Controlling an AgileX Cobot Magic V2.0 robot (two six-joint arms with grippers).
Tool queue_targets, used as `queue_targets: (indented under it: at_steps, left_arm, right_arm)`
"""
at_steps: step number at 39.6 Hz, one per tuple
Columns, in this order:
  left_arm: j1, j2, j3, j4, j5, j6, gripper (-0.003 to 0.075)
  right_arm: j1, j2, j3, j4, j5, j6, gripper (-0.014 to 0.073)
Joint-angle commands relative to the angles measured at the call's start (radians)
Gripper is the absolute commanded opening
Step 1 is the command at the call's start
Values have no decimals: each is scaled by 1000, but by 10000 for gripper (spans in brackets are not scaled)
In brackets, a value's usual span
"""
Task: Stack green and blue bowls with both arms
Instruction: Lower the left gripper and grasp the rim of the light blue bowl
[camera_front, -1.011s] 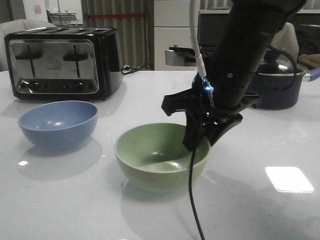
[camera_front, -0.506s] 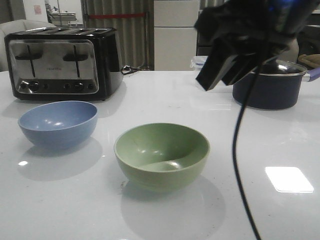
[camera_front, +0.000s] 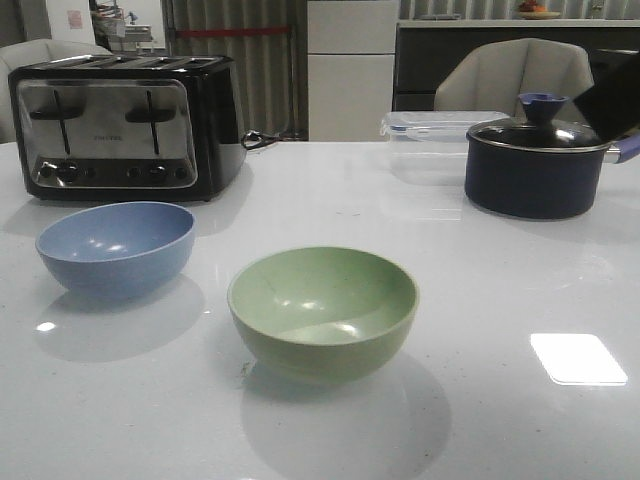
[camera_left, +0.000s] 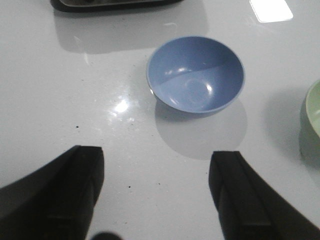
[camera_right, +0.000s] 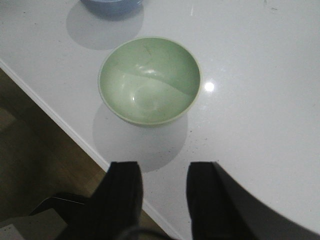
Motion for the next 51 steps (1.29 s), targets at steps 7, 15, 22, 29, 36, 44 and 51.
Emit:
queue_targets:
  at_steps: [7,15,22,29,36,44,51]
  left_arm:
    - [-10,200,-120,-7,-67,-10,507]
    - [-10,407,-233,-3,-63,-19,521]
    - [-10,589,-360,-1,-61,-26,614]
    - [-10,740,-457,-1,-63,-29,615]
    - [-10,870,-532,-1,-74,-29,615]
    - [-10,978,-594,5,-87,-29,578]
    - [-10,1014,-619,7,-81,-29,422]
  right_arm:
    - [0,-13,-24,-1,-56,-14,362]
    - [0,-13,-24,-1,-56,-14,362]
    - [0,-13,-24,-1,-56,-14,362]
    - [0,-13,-24,-1,-56,-14,362]
    - [0,-13,-24,-1,-56,-14,362]
    - [0,-13,-24,-1,-56,-14,362]
    - [0,-13,-24,-1,-56,-14,362]
